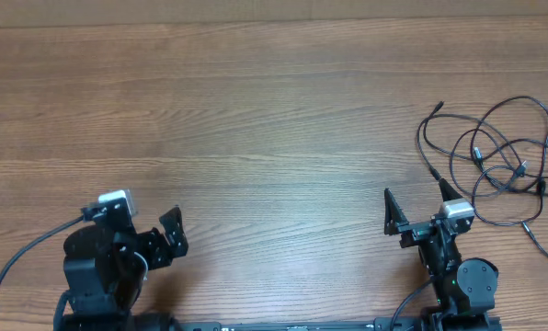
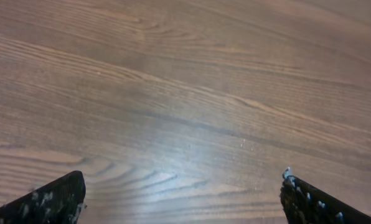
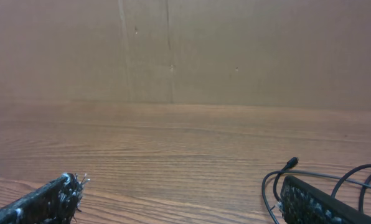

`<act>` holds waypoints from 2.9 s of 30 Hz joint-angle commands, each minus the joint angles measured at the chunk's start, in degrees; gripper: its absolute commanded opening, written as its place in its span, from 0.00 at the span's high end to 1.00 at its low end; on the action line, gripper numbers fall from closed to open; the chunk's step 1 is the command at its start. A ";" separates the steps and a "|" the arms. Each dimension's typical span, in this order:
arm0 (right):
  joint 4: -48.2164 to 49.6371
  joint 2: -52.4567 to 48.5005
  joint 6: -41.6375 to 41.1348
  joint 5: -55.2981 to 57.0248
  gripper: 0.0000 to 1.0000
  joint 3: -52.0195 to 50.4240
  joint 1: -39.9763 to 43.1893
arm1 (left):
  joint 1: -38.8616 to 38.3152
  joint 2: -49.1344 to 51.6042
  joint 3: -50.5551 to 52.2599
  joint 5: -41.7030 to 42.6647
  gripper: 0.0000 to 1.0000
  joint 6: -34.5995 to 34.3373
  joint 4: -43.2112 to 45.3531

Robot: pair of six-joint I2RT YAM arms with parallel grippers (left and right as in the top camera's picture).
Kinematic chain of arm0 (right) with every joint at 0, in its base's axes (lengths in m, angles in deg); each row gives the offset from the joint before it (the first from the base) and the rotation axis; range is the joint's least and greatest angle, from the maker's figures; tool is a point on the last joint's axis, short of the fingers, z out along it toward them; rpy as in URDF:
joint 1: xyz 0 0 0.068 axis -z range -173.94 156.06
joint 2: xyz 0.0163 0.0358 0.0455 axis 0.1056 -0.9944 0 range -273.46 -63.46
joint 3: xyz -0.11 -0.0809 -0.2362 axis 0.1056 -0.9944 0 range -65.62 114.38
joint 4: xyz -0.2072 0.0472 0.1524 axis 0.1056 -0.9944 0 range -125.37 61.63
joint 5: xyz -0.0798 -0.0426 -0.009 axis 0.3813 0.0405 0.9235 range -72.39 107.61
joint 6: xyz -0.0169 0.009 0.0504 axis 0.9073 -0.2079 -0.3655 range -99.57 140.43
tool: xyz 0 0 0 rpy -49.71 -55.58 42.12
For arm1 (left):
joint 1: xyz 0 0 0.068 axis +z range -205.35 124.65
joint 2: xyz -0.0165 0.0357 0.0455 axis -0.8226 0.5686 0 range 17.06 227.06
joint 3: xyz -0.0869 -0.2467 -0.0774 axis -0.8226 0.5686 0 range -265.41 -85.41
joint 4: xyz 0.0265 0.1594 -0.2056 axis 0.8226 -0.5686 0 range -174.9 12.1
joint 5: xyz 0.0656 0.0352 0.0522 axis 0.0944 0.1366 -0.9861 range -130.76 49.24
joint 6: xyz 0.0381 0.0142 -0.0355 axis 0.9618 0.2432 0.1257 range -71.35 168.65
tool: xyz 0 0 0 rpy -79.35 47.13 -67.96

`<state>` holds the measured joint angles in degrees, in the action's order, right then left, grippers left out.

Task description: Untangle cables

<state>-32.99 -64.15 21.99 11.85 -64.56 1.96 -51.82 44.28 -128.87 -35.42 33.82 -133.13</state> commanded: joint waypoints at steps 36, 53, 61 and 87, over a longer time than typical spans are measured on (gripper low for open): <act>0.22 0.52 0.42 0.09 0.00 -0.61 0.44 | -6.34 -26.97 43.19 6.12 0.00 23.41 51.84; 0.22 0.52 0.42 0.11 0.00 -0.61 0.44 | -7.41 -27.04 43.19 -10.40 0.00 14.12 51.36; 0.22 0.52 0.42 0.11 0.00 -0.61 0.44 | -7.30 -27.04 43.21 -15.34 0.00 13.46 51.98; 0.22 0.52 0.42 0.11 0.00 -0.61 0.44 | -5.79 -26.97 43.19 -14.86 0.00 13.51 51.84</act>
<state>-33.03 -64.08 22.12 11.85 -64.56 1.96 -57.94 17.68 -85.92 -50.46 48.13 -81.39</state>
